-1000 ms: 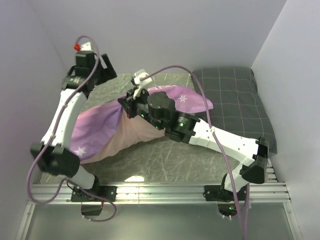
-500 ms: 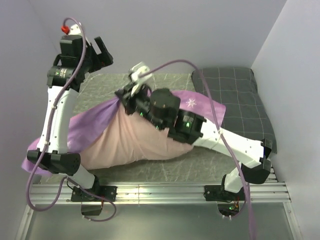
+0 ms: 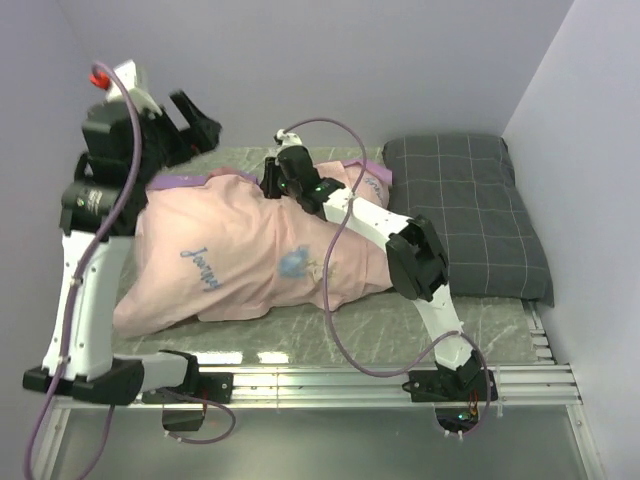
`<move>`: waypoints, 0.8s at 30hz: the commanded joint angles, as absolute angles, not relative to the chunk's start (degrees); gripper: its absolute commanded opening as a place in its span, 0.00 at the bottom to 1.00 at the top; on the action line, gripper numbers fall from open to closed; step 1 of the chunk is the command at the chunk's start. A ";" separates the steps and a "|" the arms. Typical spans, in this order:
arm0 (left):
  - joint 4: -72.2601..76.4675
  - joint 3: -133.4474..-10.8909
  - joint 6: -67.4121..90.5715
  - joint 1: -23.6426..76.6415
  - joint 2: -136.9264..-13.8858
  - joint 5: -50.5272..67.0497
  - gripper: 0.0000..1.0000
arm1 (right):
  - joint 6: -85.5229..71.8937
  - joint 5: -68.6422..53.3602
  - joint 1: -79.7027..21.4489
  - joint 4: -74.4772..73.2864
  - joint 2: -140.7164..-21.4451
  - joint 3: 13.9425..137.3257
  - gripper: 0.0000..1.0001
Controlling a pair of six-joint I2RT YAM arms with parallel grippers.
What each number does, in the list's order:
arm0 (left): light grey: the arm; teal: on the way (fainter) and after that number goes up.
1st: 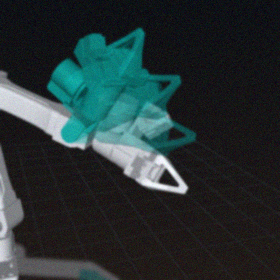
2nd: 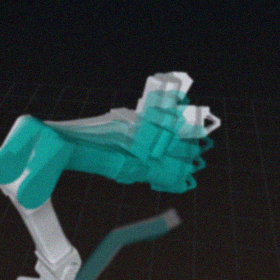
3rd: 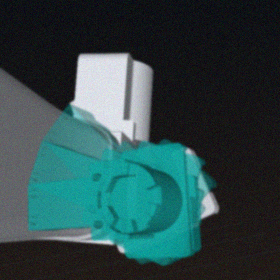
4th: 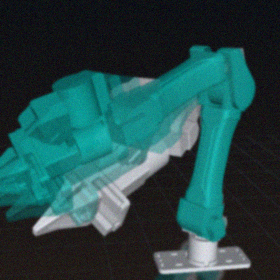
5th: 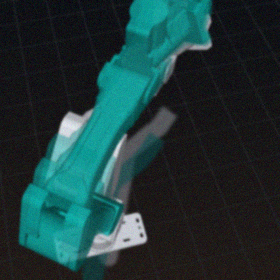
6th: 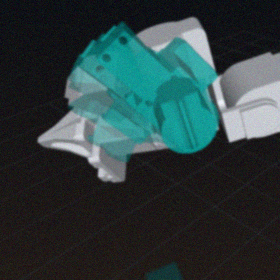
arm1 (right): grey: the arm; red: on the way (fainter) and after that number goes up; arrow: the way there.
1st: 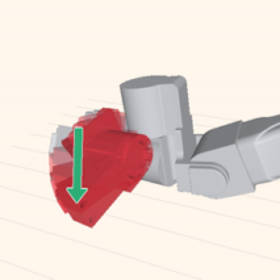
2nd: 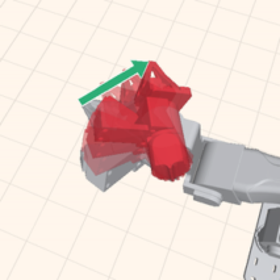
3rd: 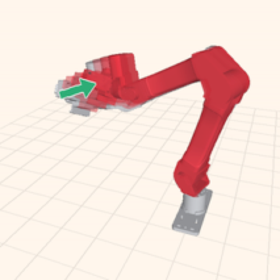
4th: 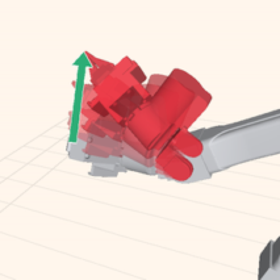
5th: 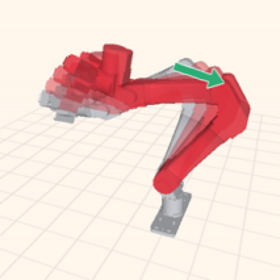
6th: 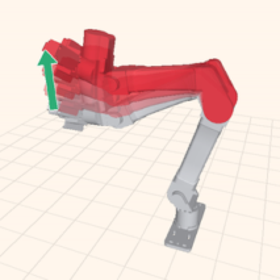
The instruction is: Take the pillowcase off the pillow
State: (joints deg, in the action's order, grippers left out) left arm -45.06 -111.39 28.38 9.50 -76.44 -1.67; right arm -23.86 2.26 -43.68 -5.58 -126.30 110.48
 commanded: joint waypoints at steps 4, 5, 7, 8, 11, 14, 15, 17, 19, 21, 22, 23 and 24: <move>-35.26 -87.48 32.52 16.51 -64.62 -4.57 0.99 | -22.07 -1.06 -43.33 -8.25 -117.61 118.47 0.69; -33.59 -82.93 33.56 16.96 -63.64 -5.88 0.99 | -21.71 -0.27 -43.16 -9.22 -116.21 119.00 0.73; -32.09 -79.47 34.19 18.19 -61.71 -6.24 0.99 | -21.53 2.36 -42.02 -11.86 -112.08 119.18 0.78; -30.86 -77.02 34.80 18.54 -61.44 -6.33 0.99 | -21.79 3.16 -41.40 -12.47 -110.58 118.66 0.79; -29.10 -74.45 35.51 21.61 -62.14 -7.90 0.98 | -23.46 6.58 -39.12 -13.19 -102.94 111.47 0.80; -28.13 -74.35 35.51 27.84 -65.03 -11.41 0.97 | -25.31 8.78 -36.05 -11.08 -92.58 98.74 0.80; -27.69 -74.79 35.59 29.60 -66.08 -14.04 0.97 | -25.49 9.66 -35.43 -10.55 -89.85 91.83 0.80; -27.69 -76.80 35.33 34.52 -69.68 -17.12 0.97 | -26.01 12.12 -34.02 -8.88 -81.85 84.76 0.80; -28.82 -78.83 34.98 39.53 -74.50 -22.66 0.97 | -26.98 12.92 -31.47 -8.53 -77.11 75.62 0.80; -30.31 -83.22 34.11 42.87 -78.29 -27.57 0.97 | -27.94 13.53 -28.50 -8.44 -71.04 67.20 0.80; -32.15 -84.71 33.84 46.54 -82.31 -32.64 0.98 | -28.12 13.62 -27.52 -8.18 -69.28 64.45 0.80; -32.86 -87.60 33.32 48.23 -84.27 -35.22 0.98 | -28.47 13.62 -26.55 -8.26 -66.56 62.16 0.80; -33.65 -89.02 33.22 50.60 -86.38 -37.16 0.98 | -28.82 13.36 -24.98 -8.00 -65.49 58.05 0.77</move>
